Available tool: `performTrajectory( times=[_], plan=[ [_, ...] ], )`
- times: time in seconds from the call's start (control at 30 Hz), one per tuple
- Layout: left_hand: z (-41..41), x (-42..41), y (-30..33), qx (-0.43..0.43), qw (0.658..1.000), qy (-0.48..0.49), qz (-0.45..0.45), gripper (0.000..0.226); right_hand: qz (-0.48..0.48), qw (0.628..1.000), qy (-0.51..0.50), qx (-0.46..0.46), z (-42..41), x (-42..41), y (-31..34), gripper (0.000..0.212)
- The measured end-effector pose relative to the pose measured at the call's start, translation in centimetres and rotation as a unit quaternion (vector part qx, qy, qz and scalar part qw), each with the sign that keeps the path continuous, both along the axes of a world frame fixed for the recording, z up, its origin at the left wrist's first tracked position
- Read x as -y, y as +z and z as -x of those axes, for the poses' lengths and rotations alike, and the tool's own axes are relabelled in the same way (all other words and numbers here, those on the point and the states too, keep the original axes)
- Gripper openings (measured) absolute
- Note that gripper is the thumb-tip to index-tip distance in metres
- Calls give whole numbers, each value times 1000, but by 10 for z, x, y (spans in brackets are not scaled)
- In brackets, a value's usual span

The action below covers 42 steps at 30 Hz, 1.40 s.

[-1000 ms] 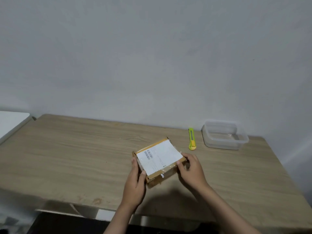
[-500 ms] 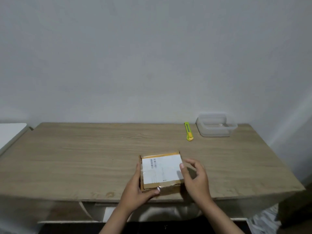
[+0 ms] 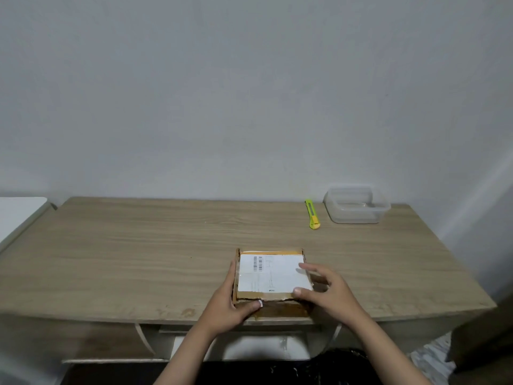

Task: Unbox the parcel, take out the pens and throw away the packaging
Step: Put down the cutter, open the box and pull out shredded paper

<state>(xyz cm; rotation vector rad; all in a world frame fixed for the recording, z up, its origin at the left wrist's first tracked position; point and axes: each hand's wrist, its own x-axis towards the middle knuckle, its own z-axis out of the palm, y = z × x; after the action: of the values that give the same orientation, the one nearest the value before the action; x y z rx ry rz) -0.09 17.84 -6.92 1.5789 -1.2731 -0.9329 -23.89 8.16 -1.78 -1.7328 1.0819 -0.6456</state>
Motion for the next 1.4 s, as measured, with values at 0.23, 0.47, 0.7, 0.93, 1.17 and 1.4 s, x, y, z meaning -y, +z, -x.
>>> performTrajectory(
  times=[0.23, 0.47, 0.7, 0.93, 1.17, 1.4],
  plan=[
    [4, 3, -4, -10, 999, 38, 3, 112, 47, 999, -17, 16, 0, 0, -5, 32],
    [15, 5, -2, -1, 996, 90, 4, 100, 42, 989, -48, 130, -5, 2, 15, 36],
    [24, 7, 3, -15, 988, 152, 5, 95, 41, 971, -76, 221, -24, 22, 28, 63],
    [24, 3, 4, -26, 990, 140, 12, 92, 73, 992, -64, 82, -41, 46, 32, 67],
    [25, 1, 6, -27, 988, 149, -2, 93, 24, 1000, 5, -4, -47, 54, 5, 85],
    [28, 1, 13, -15, 985, 170, -25, 119, 13, 1000, -3, -4, -31, 48, 8, 74]
  ],
)
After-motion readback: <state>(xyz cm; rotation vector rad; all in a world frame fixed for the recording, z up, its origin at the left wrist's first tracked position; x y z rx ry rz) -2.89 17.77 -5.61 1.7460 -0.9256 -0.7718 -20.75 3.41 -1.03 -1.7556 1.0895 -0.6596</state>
